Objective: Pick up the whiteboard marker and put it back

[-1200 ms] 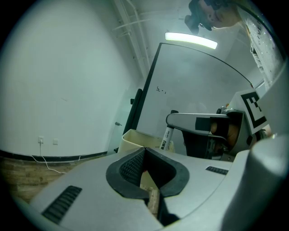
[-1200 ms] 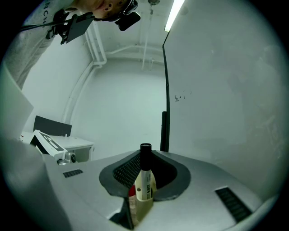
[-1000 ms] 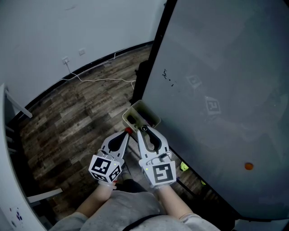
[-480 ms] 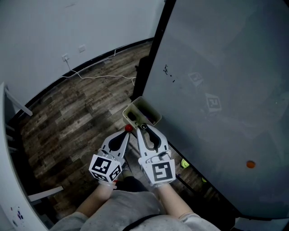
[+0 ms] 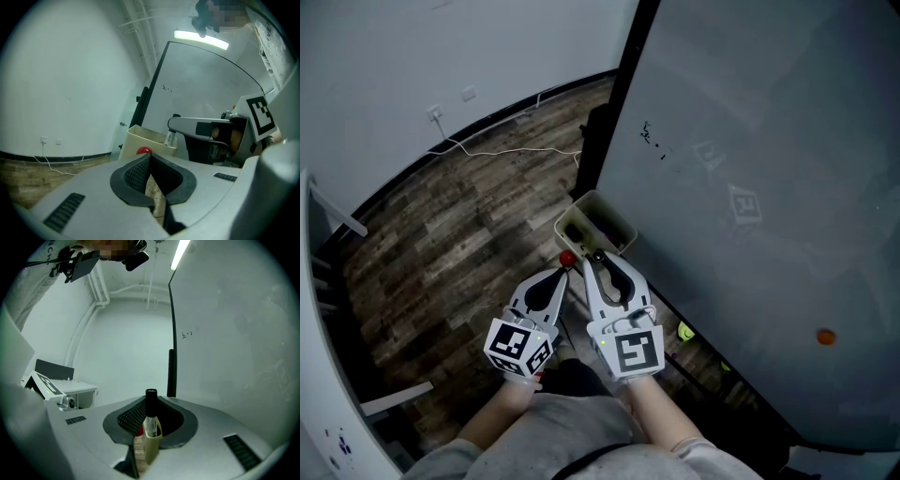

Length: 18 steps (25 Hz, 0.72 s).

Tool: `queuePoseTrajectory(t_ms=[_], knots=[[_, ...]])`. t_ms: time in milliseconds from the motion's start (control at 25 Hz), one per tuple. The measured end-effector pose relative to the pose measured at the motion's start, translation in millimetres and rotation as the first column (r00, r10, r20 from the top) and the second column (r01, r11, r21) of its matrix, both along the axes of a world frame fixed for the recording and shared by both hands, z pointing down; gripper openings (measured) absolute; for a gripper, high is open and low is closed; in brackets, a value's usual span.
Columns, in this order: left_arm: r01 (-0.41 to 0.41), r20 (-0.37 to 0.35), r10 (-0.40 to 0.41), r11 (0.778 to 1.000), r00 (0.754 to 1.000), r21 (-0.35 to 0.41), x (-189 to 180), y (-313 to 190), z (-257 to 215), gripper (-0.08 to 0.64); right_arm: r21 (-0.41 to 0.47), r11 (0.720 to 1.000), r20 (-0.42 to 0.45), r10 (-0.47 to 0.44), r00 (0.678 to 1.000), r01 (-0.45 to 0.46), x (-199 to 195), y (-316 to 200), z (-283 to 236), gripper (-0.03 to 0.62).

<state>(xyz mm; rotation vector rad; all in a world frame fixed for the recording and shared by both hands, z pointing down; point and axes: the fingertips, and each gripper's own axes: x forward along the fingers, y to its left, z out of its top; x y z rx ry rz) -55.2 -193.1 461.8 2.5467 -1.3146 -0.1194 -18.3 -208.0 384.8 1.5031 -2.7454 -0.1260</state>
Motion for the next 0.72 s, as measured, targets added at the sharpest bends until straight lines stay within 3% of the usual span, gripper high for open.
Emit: queuePoseTrajectory(t_ms=[720], knots=[[-0.031, -0.003, 0.031, 0.999, 1.000, -0.016, 13.9, 7.0, 8.6, 0.015, -0.008, 0.999, 0.016, 0.036, 0.999, -0.036, 16.6, 14.5, 7.6, 0.077]])
